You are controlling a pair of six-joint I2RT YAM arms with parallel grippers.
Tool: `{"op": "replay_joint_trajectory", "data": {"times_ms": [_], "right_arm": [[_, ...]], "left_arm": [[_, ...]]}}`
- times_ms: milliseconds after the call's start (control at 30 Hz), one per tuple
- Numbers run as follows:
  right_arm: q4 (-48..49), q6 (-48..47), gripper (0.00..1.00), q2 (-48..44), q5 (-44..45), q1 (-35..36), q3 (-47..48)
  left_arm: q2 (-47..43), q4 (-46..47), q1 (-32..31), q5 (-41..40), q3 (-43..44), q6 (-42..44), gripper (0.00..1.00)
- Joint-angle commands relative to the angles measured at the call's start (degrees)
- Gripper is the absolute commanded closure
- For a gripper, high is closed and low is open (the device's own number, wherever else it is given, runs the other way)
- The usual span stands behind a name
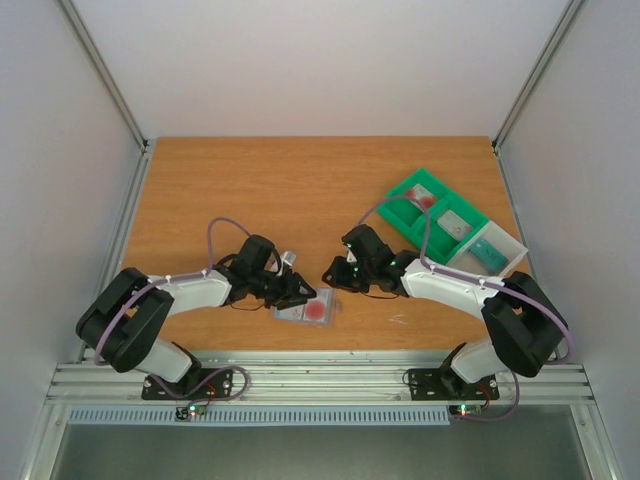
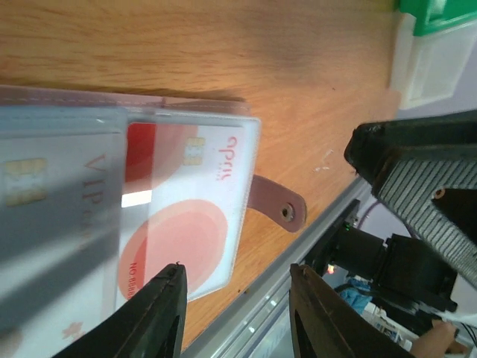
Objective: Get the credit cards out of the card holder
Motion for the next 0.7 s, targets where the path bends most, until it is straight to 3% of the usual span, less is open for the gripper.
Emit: {"op": "replay_joint_trajectory", "data": {"times_ms": [0,667], "right_arm": [[3.0,1.9,0.77,1.8,-3.2,-0.2,-1.7],[4.9,-2.9,0.94,14.4,-2.4,-0.2,-3.0]], "left_arm": [[0.2,-10.2,-0.3,-6.4,4.2,7.0,0.61],[1.1,-10.1,-0.3,-10.2,1.0,7.0,0.67]]}}
